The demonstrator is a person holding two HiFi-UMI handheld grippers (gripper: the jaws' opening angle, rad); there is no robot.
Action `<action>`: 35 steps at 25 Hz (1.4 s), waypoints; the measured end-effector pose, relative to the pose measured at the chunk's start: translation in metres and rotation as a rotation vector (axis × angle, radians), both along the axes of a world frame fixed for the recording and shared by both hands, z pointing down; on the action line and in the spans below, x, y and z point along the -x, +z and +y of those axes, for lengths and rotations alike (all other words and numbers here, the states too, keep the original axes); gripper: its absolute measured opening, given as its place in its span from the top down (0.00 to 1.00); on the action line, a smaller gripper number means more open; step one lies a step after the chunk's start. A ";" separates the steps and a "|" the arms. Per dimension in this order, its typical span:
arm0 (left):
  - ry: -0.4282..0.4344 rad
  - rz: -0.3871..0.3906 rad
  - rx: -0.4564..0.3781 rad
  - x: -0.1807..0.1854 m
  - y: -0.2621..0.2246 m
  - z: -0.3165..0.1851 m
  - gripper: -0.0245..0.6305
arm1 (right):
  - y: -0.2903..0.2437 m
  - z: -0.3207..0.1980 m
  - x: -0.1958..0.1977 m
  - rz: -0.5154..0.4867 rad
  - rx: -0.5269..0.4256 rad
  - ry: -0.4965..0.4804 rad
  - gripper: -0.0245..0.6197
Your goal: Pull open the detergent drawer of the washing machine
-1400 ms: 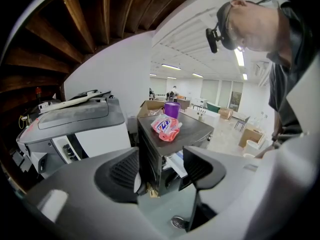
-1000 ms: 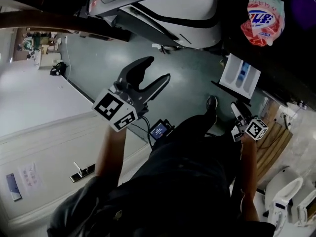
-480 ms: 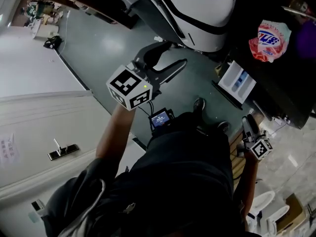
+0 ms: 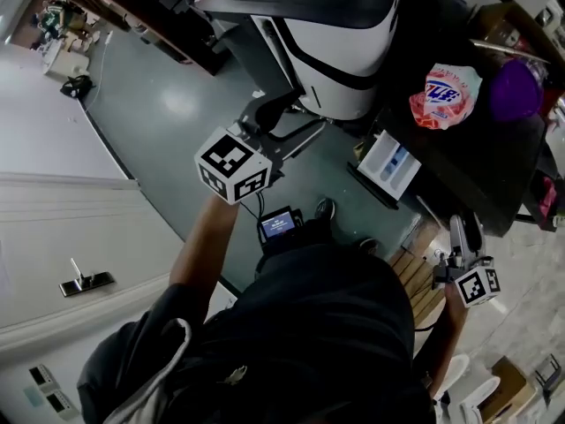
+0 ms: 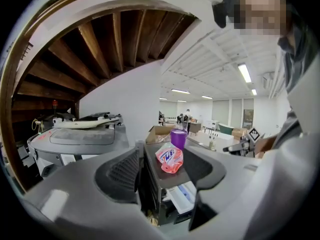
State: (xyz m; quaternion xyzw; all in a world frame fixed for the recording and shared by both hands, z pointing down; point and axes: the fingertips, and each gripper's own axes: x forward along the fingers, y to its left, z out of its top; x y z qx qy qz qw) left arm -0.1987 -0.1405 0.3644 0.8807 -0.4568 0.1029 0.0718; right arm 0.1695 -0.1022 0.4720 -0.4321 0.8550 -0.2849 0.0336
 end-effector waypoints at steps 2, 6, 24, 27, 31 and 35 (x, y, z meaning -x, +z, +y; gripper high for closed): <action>-0.003 0.006 -0.012 -0.006 -0.004 0.000 0.51 | -0.028 -0.005 -0.015 0.077 -0.041 0.031 0.58; -0.002 0.021 -0.044 -0.019 -0.015 -0.003 0.51 | -0.079 -0.012 -0.051 0.226 -0.126 0.106 0.58; -0.009 0.024 -0.101 -0.071 -0.028 -0.005 0.51 | -0.247 0.010 -0.106 0.497 -0.416 0.261 0.62; -0.005 0.028 -0.101 -0.079 -0.027 -0.002 0.51 | -0.250 0.013 -0.104 0.553 -0.428 0.251 0.66; -0.008 0.027 -0.102 -0.084 -0.026 0.004 0.51 | -0.251 0.016 -0.107 0.555 -0.433 0.248 0.66; -0.013 0.021 -0.100 -0.084 -0.027 0.008 0.51 | -0.250 0.019 -0.110 0.542 -0.429 0.243 0.66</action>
